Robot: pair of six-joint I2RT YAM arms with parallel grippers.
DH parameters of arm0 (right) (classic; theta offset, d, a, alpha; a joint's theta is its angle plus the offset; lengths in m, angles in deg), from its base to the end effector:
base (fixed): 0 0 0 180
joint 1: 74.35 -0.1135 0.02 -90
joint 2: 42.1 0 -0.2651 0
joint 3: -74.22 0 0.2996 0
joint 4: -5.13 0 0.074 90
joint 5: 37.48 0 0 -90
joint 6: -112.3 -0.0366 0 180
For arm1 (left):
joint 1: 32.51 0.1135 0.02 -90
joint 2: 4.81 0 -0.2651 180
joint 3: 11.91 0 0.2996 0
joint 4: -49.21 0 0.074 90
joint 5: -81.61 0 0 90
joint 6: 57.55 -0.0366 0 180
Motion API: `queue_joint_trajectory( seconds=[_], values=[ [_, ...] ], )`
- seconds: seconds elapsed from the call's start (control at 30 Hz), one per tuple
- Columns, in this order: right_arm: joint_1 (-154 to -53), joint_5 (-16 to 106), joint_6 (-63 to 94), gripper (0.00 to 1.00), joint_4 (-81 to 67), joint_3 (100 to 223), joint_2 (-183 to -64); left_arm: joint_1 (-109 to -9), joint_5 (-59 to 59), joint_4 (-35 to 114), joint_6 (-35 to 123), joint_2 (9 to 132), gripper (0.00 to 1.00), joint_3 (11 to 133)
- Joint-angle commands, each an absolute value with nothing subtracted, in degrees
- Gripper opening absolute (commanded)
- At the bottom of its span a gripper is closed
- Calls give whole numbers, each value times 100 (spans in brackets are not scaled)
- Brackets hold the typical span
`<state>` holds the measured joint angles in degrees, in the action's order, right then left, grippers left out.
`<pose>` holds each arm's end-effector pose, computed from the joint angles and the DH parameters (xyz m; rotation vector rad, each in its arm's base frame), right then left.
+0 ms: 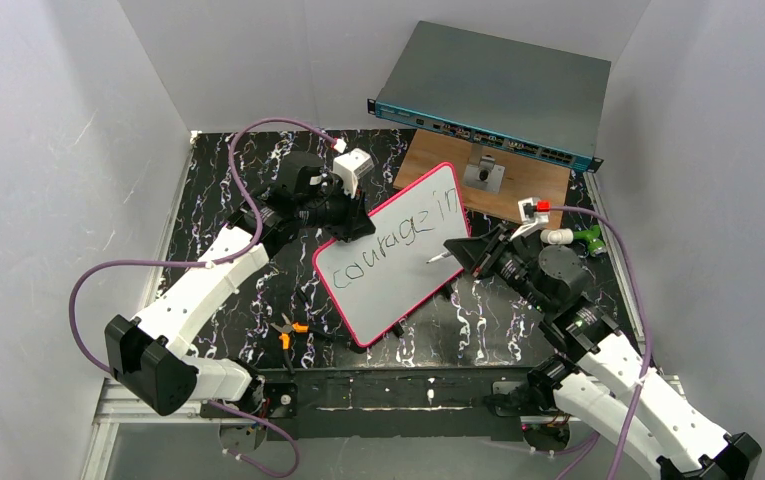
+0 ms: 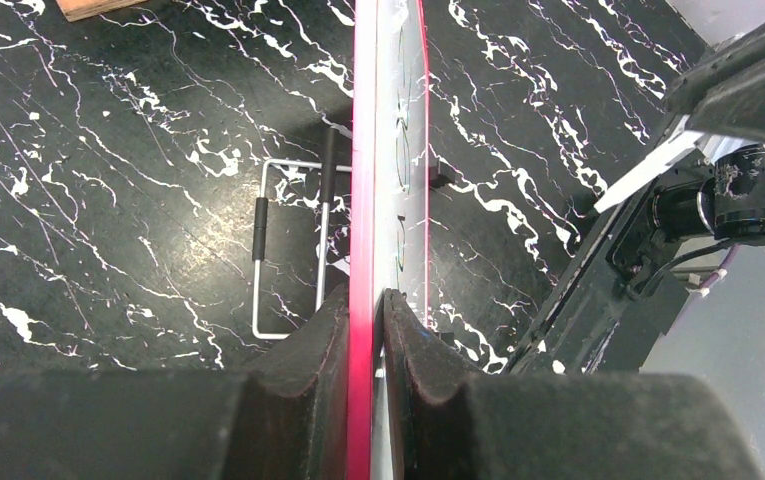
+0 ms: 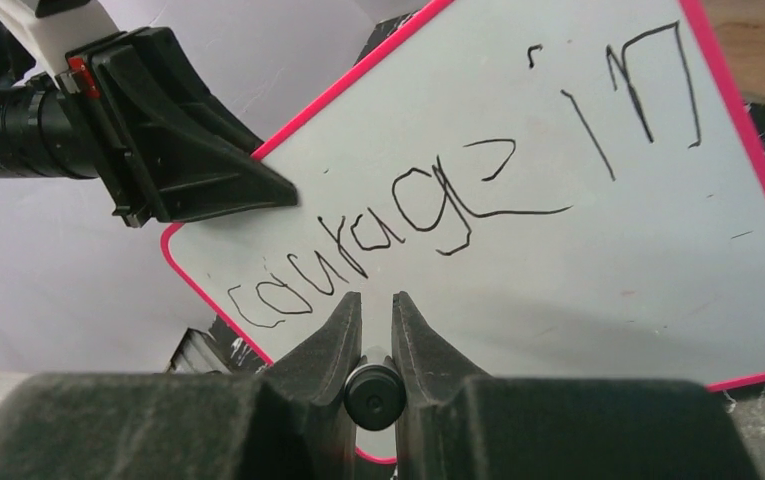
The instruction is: Write a sentence on the whiteboard
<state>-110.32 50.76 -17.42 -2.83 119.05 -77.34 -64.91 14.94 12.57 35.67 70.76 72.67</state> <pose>0.1688 0.1239 0.3195 0.0278 1.6429 1.0570 0.2837 -0.1972 0.3673 0.7794 1.9573 -0.7979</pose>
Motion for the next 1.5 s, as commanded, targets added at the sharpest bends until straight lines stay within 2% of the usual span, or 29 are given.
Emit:
queue_joint_trajectory(
  seconds=[0.0,0.43,0.67,1.07,1.47],
  values=[
    [-11253,5123,-2009,1,342,11770,-7728,-6476,1188,1468,3361,7017,0,7404],
    [-12959,6396,-2035,1,1821,11400,-8602,-6476,1182,1530,3418,7149,0,7341],
    [-13417,6676,-1930,1,2100,11249,-8744,-6476,1162,1496,3378,7088,0,7246],
    [-14254,8568,-1387,1,2200,10890,-8328,-6476,1234,1491,3363,7057,0,7176],
    [-14694,9335,-1477,1,3040,10519,-8334,-6476,1292,1600,3428,7066,0,7082]
  ],
)
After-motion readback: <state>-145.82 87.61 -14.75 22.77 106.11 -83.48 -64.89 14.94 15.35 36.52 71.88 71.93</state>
